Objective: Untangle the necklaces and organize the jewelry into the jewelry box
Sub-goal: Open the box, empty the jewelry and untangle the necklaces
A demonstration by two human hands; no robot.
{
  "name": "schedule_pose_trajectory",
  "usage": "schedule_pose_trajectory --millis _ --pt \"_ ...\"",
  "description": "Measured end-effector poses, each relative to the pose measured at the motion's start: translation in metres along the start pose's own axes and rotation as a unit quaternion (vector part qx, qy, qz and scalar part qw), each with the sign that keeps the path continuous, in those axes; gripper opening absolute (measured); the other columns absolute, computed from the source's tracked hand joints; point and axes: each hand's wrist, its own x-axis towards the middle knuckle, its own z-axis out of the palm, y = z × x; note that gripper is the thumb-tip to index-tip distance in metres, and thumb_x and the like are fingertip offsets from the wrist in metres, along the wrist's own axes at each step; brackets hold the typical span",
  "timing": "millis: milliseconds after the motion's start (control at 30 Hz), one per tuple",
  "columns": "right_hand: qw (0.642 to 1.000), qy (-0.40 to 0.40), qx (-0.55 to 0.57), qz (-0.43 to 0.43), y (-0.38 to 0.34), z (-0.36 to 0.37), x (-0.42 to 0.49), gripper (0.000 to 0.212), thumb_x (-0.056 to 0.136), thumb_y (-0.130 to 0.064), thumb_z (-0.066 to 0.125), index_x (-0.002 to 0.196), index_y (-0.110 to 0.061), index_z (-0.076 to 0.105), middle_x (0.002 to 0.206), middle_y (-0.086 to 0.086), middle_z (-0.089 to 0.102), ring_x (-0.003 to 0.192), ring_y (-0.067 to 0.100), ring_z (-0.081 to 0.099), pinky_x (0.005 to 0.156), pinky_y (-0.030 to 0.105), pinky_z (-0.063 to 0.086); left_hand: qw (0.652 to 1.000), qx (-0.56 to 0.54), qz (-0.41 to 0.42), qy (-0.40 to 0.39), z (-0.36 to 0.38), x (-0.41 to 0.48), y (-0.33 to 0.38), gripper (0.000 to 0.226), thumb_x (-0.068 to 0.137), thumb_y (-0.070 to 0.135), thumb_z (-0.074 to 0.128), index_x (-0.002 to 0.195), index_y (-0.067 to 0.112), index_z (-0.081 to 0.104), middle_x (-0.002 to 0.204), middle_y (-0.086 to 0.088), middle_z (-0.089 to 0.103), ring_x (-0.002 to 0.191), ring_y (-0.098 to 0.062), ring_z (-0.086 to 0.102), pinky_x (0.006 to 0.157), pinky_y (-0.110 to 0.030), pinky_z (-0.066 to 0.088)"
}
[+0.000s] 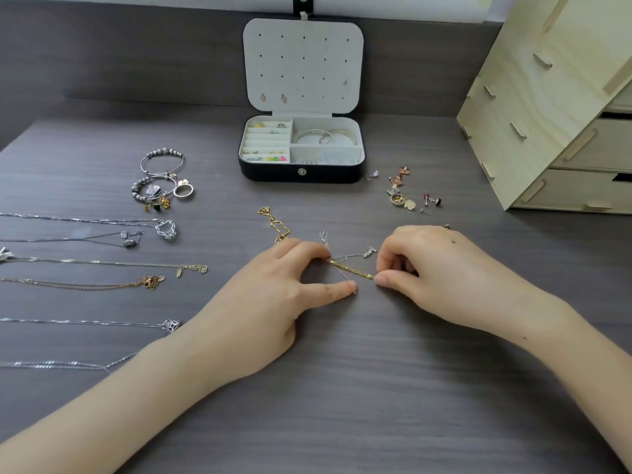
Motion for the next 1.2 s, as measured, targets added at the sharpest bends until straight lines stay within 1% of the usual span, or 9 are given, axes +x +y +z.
schedule_pose_trajectory --millis 167,367,467,567,667,733,900,1067,1200 --pt "0.993 0.021 0.117 0.015 0.004 0.0 0.006 0.01 0.092 -0.025 0.053 0.082 -0.023 0.054 0.082 -0.012 0.058 0.074 0.002 0.049 0.066 0.016 0.033 1.0 -0.01 0.001 -0.005 0.0 -0.002 -0.002 0.072 0.07 0.008 0.018 0.119 0.032 0.065 0.123 -0.017 0.056 0.104 -0.033 0.057 0.088 -0.02 0.033" --pt "0.95 0.01 0.311 0.036 -0.002 -0.008 0.006 0.012 0.092 -0.019 0.054 0.081 -0.018 0.057 0.072 -0.006 0.068 0.066 0.002 0.061 0.062 0.016 0.044 1.0 -0.016 -0.005 0.002 0.001 -0.005 -0.003 0.076 0.067 0.009 0.014 0.116 0.037 0.065 0.128 -0.017 0.053 0.11 -0.035 0.057 0.093 -0.025 0.035" --pt "0.933 0.02 0.359 0.032 -0.011 -0.009 0.007 0.012 0.09 -0.02 0.058 0.079 -0.017 0.06 0.066 -0.004 0.067 0.059 0.002 0.059 0.06 0.015 0.045 0.999 -0.054 0.004 0.001 0.001 -0.006 -0.006 0.076 0.068 0.007 0.015 0.116 0.038 0.066 0.129 -0.015 0.053 0.11 -0.032 0.055 0.094 -0.018 0.03" --pt "0.924 0.008 0.383 0.015 -0.023 -0.006 0.006 0.014 0.089 -0.016 0.061 0.075 -0.018 0.061 0.062 -0.005 0.067 0.055 -0.001 0.057 0.058 0.012 0.044 0.992 -0.129 0.005 0.01 -0.001 -0.007 -0.013 0.074 0.065 0.008 0.016 0.108 0.033 0.071 0.129 -0.007 0.056 0.111 -0.024 0.056 0.092 -0.019 0.036" --pt "0.926 -0.028 0.377 -0.012 -0.033 0.0 0.002 0.011 0.086 -0.016 0.065 0.075 -0.014 0.064 0.064 -0.002 0.068 0.057 0.001 0.059 0.058 0.018 0.047 0.976 -0.209 -0.03 0.05 -0.005 -0.009 -0.018 0.063 0.06 -0.003 0.021 0.091 0.02 0.071 0.119 0.002 0.063 0.109 -0.01 0.055 0.091 -0.01 0.038" --pt "0.933 -0.053 0.354 -0.032 -0.038 0.005 -0.001 0.009 0.083 -0.016 0.068 0.075 -0.013 0.067 0.063 -0.003 0.067 0.055 -0.001 0.056 0.056 0.013 0.043 0.971 -0.226 -0.046 0.059 -0.005 -0.009 -0.021 0.057 0.057 -0.009 0.026 0.09 0.016 0.064 0.114 0.003 0.065 0.108 -0.006 0.054 0.092 -0.006 0.035" --pt "0.958 -0.056 0.275 -0.058 -0.037 0.006 -0.003 0.007 0.086 -0.022 0.065 0.081 -0.022 0.07 0.063 -0.008 0.069 0.054 0.001 0.054 0.056 0.011 0.037 0.982 -0.188 -0.006 0.038 -0.001 -0.012 -0.026 0.069 0.063 0.01 0.015 0.105 0.025 0.067 0.124 -0.002 0.062 0.118 -0.01 0.047 0.1 -0.015 0.032" --pt "0.984 0.016 0.177 -0.003 -0.025 0.005 0.005 0.007 0.077 -0.031 0.071 0.075 -0.028 0.065 0.059 -0.012 0.062 0.06 0.002 0.052 0.056 0.016 0.036 0.987 -0.161 0.017 0.021 -0.003 -0.014 -0.031 0.076 0.063 0.009 0.012 0.106 0.024 0.073 0.13 -0.009 0.057 0.123 -0.013 0.041 0.105 -0.014 0.026" --pt "0.995 -0.021 0.091 0.024 -0.021 0.005 0.006 0.015 0.075 -0.04 0.072 0.072 -0.027 0.065 0.06 -0.013 0.058 0.063 -0.003 0.051 0.055 0.016 0.036 0.989 -0.146 0.026 0.01 -0.003 -0.015 -0.033 0.078 0.062 0.01 0.01 0.109 0.025 0.071 0.132 -0.011 0.055 0.125 -0.015 0.039 0.105 -0.018 0.026"
